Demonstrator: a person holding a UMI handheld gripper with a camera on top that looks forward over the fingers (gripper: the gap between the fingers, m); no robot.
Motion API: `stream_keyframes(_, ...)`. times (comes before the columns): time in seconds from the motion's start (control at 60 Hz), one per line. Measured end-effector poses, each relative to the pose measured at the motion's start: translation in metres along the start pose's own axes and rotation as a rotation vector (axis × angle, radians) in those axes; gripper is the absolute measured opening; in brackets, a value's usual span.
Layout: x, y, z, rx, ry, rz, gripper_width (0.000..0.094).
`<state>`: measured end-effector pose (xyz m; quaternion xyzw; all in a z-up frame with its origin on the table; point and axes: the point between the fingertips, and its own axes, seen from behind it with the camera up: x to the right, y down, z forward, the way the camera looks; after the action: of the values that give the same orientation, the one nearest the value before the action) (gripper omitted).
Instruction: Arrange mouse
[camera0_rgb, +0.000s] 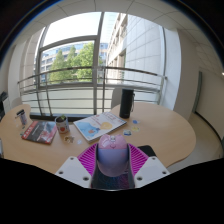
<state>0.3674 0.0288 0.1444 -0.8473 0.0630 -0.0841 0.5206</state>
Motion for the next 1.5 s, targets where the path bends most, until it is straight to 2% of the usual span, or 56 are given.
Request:
stream_keyframes(0.133,0.046,0.084,0.064,-0.159,-0.016,-0.019,0.0416)
stream_keyframes(0.217,0.061,0.114,0.08,-0.209,-0.026,0.009,0.0425)
stream_keyframes(0.317,0.068,0.132,0.091,-0.248,-0.028,0.045,0.0537)
stream_keyframes(0.383,0.067,0.129,0.09,-0.238,-0.049,0.055,0.0577)
stream_keyframes(0.417,0.067,0.128,0.086,-0.24,-0.053,0.059,0.0661)
stream_keyframes(0.467,0.064,0.123,0.078,-0.238,-0.066,0.059,0.0864)
stream_keyframes(0.517,0.064,0.118,0.068,-0.233,-0.068,0.049,0.0828)
stream_keyframes(0.583,0.066,0.104,0.047,-0.213,-0.059,0.024,0.0856)
stream_keyframes(0.883,0.063,0.044,-0.113,-0.111,-0.024,-0.02,0.0851)
stream_keyframes(1.117,0.059,0.04,-0.217,-0.079,-0.009,-0.024,0.0846)
stream_keyframes(1.333,0.056,0.05,-0.267,-0.068,-0.014,-0.032,0.0845)
stream_keyframes(1.5,0.054,0.048,-0.277,-0.055,-0.007,-0.044,0.0846)
